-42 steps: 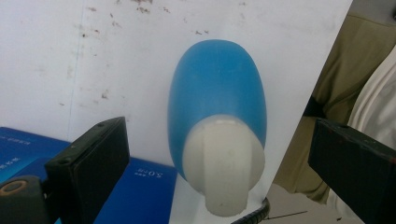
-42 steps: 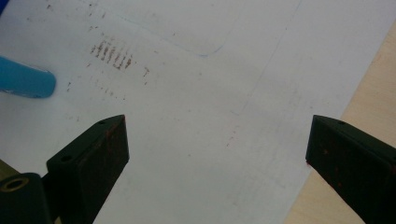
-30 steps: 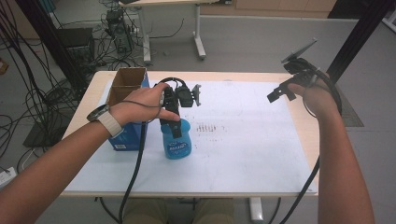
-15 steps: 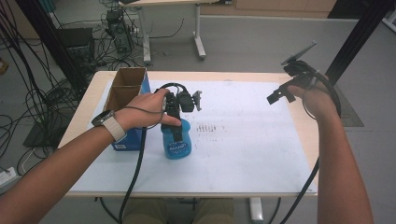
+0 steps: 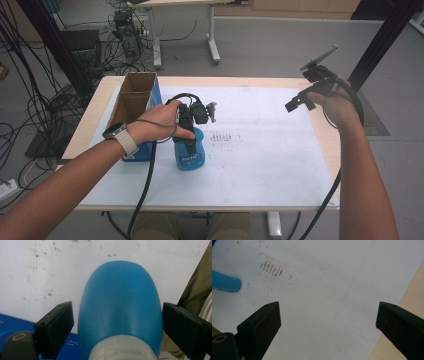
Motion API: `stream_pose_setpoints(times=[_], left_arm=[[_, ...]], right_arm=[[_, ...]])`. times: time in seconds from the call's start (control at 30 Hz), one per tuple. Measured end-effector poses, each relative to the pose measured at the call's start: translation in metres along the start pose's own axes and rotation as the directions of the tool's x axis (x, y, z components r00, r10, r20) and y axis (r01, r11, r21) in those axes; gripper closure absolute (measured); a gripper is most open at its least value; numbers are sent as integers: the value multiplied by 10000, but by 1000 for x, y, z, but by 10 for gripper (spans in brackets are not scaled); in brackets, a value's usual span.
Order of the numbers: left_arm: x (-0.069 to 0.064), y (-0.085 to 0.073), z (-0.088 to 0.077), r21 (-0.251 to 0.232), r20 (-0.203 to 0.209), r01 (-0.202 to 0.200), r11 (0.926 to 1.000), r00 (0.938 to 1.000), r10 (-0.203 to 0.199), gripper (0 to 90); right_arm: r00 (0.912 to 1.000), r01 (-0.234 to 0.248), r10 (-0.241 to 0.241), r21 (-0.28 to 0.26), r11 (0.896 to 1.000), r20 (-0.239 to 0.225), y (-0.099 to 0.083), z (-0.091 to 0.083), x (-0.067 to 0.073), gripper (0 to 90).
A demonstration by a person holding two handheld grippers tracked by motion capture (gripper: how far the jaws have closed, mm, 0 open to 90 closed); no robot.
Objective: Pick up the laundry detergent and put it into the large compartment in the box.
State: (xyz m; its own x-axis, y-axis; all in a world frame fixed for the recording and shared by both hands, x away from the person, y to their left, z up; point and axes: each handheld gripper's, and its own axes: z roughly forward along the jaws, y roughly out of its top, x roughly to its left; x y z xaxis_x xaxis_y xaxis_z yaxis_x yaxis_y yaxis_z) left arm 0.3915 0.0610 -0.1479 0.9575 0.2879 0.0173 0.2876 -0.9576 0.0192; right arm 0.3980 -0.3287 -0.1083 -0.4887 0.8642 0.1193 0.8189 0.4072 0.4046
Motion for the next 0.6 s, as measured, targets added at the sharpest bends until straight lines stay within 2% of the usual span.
stream_pose_setpoints(times=[0.6], left_arm=[[-2, -1, 5, -65, -189, 7, 10000, 9998, -9, 276]], right_arm=[[10000, -43, 43, -67, 10000, -34, -2, 0, -2, 58]])
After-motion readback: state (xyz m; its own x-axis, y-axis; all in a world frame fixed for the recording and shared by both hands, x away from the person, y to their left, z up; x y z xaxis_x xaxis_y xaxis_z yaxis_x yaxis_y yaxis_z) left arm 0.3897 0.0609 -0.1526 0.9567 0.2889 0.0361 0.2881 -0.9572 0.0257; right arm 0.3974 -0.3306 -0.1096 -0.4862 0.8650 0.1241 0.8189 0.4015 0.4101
